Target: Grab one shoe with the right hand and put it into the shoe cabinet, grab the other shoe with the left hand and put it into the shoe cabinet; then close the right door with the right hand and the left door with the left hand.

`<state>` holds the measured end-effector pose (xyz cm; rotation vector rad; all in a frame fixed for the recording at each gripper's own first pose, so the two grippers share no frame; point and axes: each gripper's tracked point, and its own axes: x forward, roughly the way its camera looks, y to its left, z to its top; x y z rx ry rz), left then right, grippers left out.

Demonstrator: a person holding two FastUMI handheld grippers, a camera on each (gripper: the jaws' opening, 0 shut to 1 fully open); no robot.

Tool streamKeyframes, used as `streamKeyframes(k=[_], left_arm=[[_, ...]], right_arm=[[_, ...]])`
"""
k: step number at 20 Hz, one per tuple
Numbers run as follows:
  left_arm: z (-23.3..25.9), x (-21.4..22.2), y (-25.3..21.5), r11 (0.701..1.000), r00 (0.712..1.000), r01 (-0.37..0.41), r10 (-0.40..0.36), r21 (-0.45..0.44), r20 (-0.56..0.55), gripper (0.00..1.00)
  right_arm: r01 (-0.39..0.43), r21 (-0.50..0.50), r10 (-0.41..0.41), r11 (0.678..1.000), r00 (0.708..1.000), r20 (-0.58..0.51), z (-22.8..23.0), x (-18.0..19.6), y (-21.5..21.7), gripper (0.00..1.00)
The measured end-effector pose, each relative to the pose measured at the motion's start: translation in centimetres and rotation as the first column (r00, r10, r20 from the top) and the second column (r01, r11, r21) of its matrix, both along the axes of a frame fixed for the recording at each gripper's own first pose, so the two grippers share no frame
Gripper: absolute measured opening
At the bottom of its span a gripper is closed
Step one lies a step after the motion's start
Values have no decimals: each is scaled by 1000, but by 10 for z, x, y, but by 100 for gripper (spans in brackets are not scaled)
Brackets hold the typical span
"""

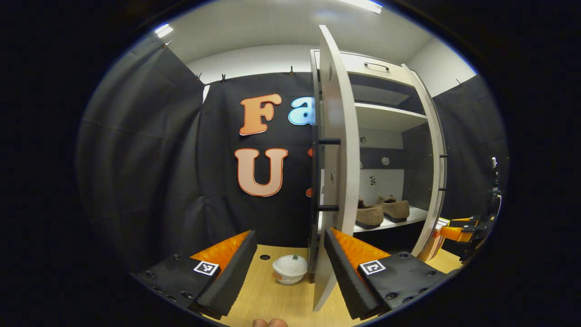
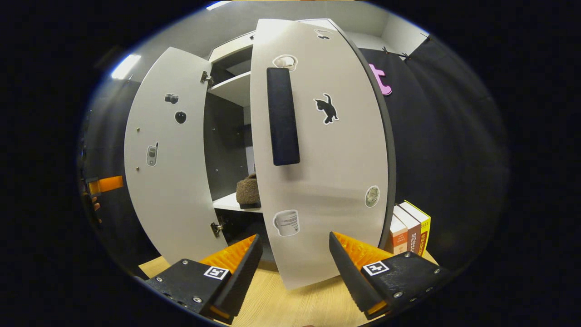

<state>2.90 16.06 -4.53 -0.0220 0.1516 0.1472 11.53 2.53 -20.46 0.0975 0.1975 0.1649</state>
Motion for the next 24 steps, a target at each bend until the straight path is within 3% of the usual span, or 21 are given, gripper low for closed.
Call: streamKeyframes(k=[9, 14, 15, 19, 24], left_arm=[[-39, 40, 8, 999, 999, 36, -36, -11, -40, 97], [-38, 40, 1, 999, 999, 41, -41, -15, -23, 94], [-39, 41, -2, 999, 999, 47, -48, -23, -23, 98], [-40, 45, -24, 994, 995, 99, -100, -48, -25, 96], [-39, 62, -84, 972, 974, 221, -224, -81, -21, 96]], right_arm=[[56, -8, -56, 998, 996, 71, 29, -11, -16, 93], [86, -27, -82, 996, 990, 111, 46, -21, -28, 93], [95, -37, -90, 995, 988, 125, 53, -23, -30, 93], [137, -72, -120, 988, 974, 194, 78, -35, -39, 93], [125, -62, -108, 990, 967, 229, 94, -51, -39, 93]])
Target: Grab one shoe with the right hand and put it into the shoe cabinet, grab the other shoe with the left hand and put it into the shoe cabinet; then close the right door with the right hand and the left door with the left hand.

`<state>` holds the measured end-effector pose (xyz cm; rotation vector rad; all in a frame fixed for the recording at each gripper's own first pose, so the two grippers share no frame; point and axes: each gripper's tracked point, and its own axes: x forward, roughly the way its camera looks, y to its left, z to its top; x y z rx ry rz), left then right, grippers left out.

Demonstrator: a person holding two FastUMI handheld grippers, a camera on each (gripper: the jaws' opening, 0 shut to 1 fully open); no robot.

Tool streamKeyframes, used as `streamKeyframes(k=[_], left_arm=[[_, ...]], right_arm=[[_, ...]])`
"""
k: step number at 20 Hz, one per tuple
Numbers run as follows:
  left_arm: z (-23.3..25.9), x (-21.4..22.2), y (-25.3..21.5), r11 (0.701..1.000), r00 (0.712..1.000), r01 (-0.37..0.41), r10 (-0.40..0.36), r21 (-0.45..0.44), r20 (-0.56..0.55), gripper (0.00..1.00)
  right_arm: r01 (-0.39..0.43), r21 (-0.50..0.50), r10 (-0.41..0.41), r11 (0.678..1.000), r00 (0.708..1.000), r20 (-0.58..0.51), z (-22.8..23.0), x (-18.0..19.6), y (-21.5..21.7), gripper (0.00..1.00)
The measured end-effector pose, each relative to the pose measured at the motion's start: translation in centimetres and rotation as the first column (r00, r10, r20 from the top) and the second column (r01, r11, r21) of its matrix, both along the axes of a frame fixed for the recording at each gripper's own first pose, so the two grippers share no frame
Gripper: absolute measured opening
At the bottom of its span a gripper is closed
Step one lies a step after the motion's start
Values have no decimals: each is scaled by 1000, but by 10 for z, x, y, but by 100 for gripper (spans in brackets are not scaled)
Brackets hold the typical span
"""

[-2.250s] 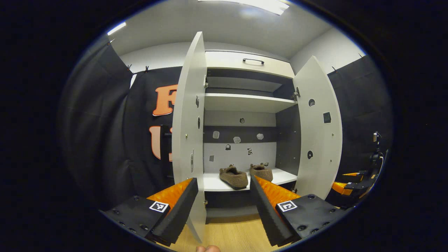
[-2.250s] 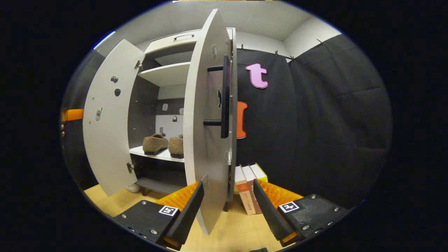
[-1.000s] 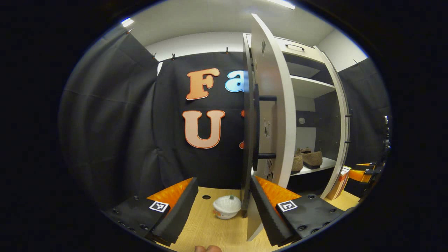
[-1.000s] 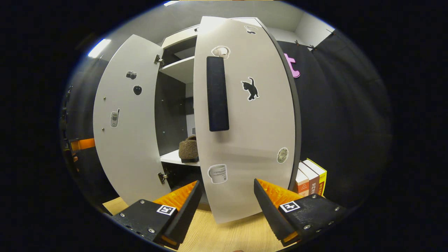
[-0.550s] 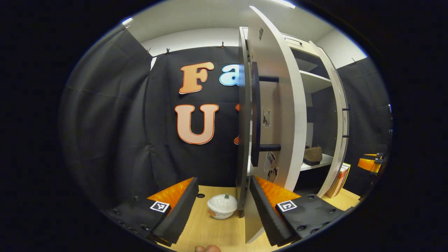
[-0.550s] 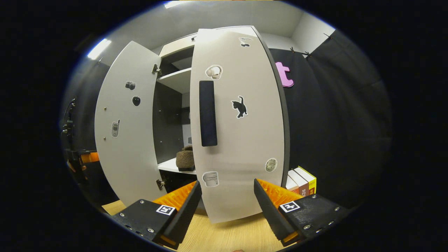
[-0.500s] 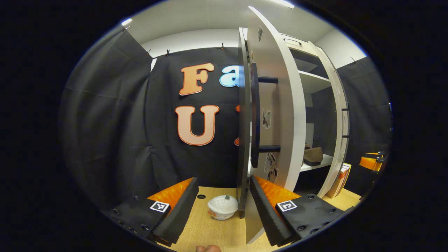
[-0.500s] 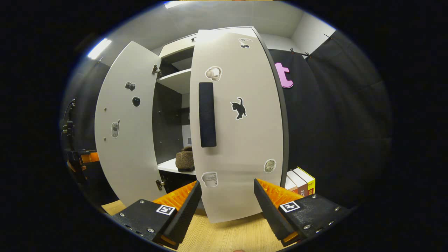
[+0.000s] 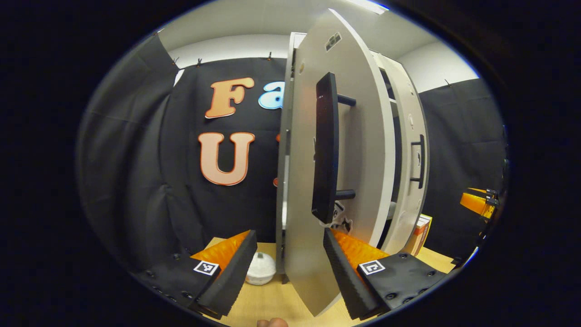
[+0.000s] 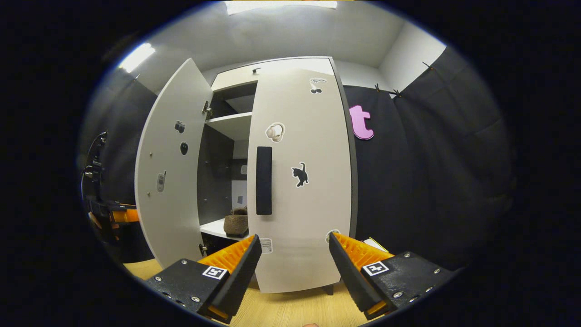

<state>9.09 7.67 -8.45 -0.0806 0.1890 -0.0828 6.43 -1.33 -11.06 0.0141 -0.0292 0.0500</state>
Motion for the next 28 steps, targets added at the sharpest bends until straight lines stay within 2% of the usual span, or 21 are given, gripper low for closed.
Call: streamKeyframes(k=[10, 17, 18, 21, 22, 28], left_arm=[[-10, 52, -79, 993, 994, 113, -113, -20, 6, 97], [-26, 91, -118, 993, 993, 115, -115, 32, -10, 94], [-27, 97, -121, 993, 994, 109, -109, 43, -10, 97], [-29, 105, -125, 993, 995, 104, -104, 62, 0, 95], [-29, 106, -125, 993, 995, 99, -99, 62, -2, 97], [-33, 113, -128, 997, 997, 71, -71, 31, 0, 96]], right_arm=[[33, 16, -33, 999, 999, 27, 12, -26, -31, 92], [81, -3, -81, 997, 997, 13, 4, -23, -58, 93], [88, -6, -88, 996, 996, 12, 4, -23, -62, 93], [96, -1, -96, 995, 995, 5, -1, -19, -70, 92], [98, 0, -98, 995, 995, 2, -3, -16, -73, 92], [107, 13, -107, 994, 994, -36, -20, 5, -88, 93]])
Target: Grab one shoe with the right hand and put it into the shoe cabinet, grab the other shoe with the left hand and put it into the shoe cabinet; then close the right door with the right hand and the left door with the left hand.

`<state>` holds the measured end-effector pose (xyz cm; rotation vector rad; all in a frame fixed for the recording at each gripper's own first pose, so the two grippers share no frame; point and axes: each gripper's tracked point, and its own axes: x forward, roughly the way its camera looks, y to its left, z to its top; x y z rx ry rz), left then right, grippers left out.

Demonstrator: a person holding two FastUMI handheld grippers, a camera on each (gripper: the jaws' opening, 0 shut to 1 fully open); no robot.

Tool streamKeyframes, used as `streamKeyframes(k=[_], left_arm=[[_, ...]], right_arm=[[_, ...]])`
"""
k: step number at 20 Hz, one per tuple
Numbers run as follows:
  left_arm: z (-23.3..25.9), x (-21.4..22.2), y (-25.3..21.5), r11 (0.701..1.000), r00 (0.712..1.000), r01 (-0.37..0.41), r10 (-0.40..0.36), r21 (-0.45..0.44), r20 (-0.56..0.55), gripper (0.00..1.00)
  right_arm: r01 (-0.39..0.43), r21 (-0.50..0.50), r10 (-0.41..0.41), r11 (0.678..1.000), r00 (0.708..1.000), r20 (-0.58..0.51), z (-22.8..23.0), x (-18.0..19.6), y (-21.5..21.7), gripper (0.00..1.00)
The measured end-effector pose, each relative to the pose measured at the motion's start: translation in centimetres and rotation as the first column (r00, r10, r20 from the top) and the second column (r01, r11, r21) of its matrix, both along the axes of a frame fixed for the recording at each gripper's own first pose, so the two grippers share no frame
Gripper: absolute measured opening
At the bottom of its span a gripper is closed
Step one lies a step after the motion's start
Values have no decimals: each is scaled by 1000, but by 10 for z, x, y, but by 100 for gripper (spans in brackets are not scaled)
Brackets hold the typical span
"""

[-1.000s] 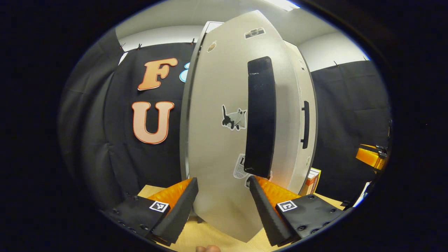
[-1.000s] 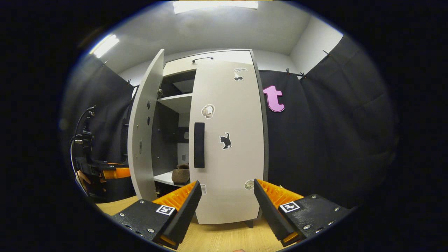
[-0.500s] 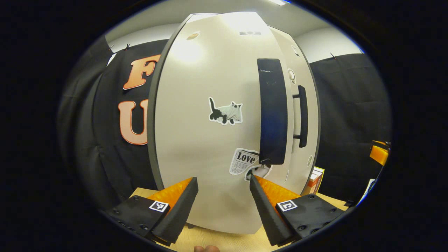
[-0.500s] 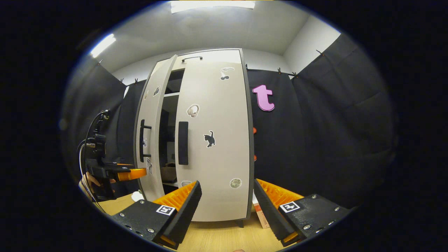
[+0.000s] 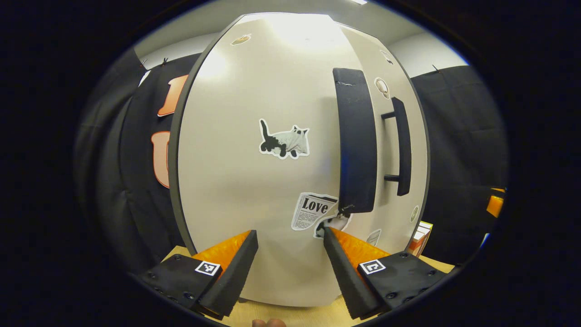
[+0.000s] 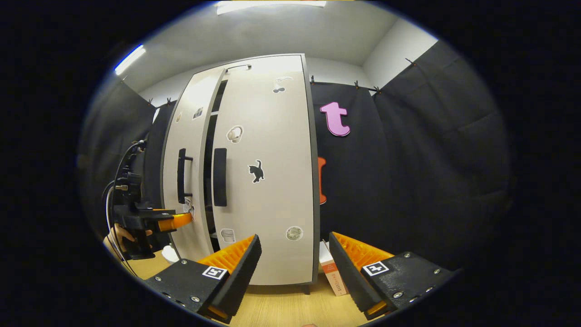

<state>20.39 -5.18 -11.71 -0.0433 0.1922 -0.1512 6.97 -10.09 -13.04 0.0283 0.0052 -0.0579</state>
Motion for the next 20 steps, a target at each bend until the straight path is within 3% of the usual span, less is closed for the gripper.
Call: streamKeyframes(k=[11, 16, 20], left_arm=[[-2, -6, -3, 999, 999, -32, 33, 32, -27, 94], [33, -49, 10, 1000, 1000, -23, 23, -8, -10, 95], [73, -90, 42, 998, 997, -68, 68, 2, 42, 95]], right_arm=[[13, 7, -13, 1000, 1000, -25, -9, 29, -7, 93], [21, -15, -21, 1000, 1000, 0, 13, 24, -2, 93], [21, -51, -20, 998, 1000, 18, 41, 10, 5, 93]])
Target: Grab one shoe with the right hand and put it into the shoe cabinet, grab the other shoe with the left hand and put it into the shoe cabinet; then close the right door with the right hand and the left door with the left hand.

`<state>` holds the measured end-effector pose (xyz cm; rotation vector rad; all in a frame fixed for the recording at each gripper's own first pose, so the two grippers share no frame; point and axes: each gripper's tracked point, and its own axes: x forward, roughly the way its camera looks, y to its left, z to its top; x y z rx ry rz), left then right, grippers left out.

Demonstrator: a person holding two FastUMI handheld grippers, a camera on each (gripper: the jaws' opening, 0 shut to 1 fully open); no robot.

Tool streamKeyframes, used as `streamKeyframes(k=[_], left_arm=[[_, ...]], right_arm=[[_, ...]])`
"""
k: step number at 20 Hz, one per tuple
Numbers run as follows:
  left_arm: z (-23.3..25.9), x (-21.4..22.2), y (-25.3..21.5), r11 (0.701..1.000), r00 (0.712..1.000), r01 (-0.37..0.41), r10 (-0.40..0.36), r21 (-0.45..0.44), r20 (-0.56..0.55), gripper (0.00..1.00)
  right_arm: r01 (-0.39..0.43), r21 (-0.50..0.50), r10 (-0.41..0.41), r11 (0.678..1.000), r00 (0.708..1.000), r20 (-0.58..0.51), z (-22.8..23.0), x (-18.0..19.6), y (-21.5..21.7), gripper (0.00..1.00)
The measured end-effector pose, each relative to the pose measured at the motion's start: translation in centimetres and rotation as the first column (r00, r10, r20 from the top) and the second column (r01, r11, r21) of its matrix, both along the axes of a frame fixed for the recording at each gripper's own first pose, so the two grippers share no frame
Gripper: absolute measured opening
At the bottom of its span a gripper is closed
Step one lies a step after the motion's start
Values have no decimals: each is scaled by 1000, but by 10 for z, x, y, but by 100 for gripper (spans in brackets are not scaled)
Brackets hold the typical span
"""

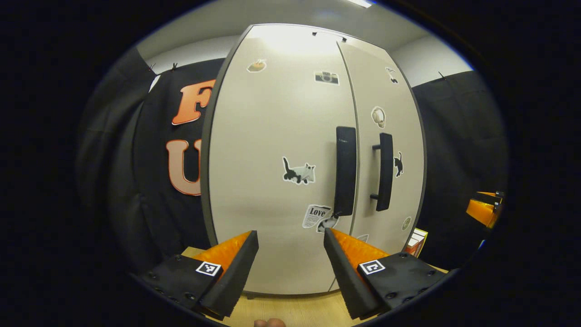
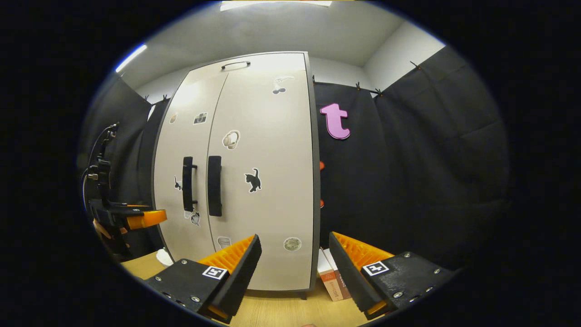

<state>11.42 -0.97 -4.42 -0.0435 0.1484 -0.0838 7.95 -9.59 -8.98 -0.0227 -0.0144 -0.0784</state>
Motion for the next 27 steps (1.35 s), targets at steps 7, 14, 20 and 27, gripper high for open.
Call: streamKeyframes(k=[7, 14, 20, 27], left_arm=[[70, -77, 55, 998, 992, -69, 69, -6, 109, 94], [105, -123, 73, 996, 979, -95, 92, 6, 180, 95], [99, -130, 67, 997, 987, -70, 72, -18, 146, 95], [87, -130, 67, 997, 993, -58, 63, -56, 102, 95]], right_arm=[[15, -12, -14, 1000, 999, 53, 43, -35, 4, 92], [-3, 2, 3, 1000, 998, 65, 55, -63, 11, 93], [-15, -9, 16, 1000, 997, 72, 61, -81, 16, 93], [-16, 5, 16, 1000, 997, 74, 61, -86, 12, 93]])
